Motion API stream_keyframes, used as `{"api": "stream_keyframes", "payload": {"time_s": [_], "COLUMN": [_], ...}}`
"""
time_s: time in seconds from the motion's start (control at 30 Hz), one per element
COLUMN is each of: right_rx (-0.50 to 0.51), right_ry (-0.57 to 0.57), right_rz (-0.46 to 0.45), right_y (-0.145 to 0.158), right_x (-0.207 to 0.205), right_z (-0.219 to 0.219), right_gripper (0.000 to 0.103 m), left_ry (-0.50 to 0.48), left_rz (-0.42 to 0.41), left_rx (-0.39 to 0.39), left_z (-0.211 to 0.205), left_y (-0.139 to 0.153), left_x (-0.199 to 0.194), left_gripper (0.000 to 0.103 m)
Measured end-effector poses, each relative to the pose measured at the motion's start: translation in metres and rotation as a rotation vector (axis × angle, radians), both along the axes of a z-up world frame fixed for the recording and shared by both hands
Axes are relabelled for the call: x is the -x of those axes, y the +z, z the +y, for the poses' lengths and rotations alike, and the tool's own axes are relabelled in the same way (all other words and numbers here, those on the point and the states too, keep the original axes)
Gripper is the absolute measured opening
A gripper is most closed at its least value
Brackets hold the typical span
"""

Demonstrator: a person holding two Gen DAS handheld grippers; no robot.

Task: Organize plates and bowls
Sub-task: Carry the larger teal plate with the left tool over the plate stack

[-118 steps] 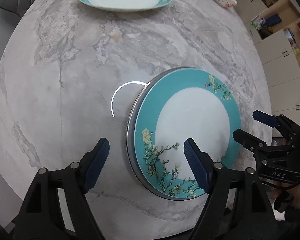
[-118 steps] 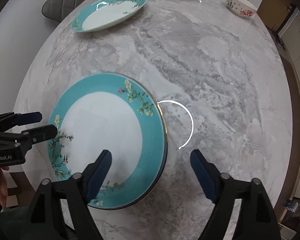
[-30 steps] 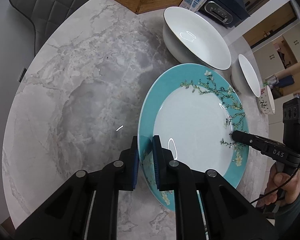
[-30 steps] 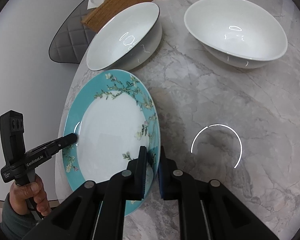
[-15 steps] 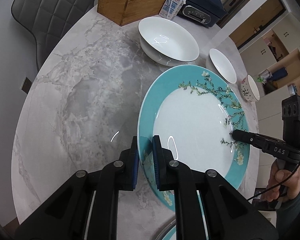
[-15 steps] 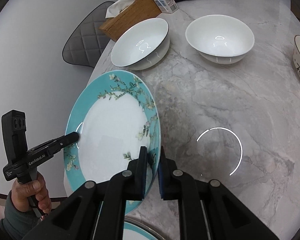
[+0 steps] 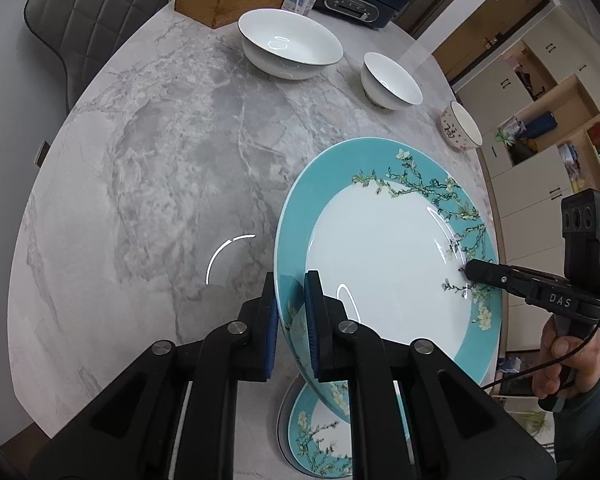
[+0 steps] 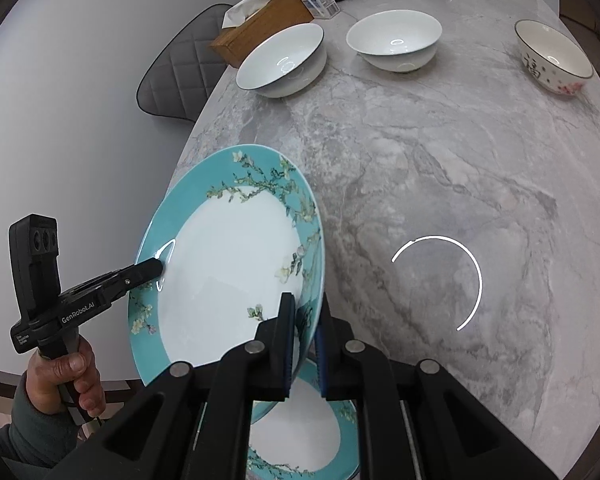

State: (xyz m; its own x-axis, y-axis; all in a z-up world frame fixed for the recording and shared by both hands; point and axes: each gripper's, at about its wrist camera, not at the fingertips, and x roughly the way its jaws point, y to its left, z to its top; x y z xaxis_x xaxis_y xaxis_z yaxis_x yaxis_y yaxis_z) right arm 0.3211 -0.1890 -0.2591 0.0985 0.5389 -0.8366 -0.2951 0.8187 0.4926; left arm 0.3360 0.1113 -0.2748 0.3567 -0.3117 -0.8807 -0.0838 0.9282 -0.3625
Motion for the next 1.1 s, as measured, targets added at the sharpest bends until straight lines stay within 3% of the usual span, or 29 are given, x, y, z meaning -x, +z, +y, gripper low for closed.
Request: {"api": "stream_keyframes", "payload": {"time_s": [0.2,0.5,1.1], "right_rx": [0.008,0.026,0.090], "right_ry": [-0.029,-0.048,-0.061], "right_rz": [0.019,0.061,0.067], "right_y": [-0.003,-0.024,-0.047], "right_x": [0.043,0.092,0.135], "right_z": [-0.019,-0.029,-0.039], "right_gripper": [0.011,0.011,0.013], "left_ry": [-0.028,-0.061,-0.107], "left_rz": [0.044,0.084,0.126], "left_rx": [0.035,0.026,0.007], "left_z": [-0.016,-0.027,-0.046], "left_y": [-0.014,-0.030,-0.057], "left_x": [0.038,0.078,0.113], "left_gripper": [0.010,0.010,0.011]}}
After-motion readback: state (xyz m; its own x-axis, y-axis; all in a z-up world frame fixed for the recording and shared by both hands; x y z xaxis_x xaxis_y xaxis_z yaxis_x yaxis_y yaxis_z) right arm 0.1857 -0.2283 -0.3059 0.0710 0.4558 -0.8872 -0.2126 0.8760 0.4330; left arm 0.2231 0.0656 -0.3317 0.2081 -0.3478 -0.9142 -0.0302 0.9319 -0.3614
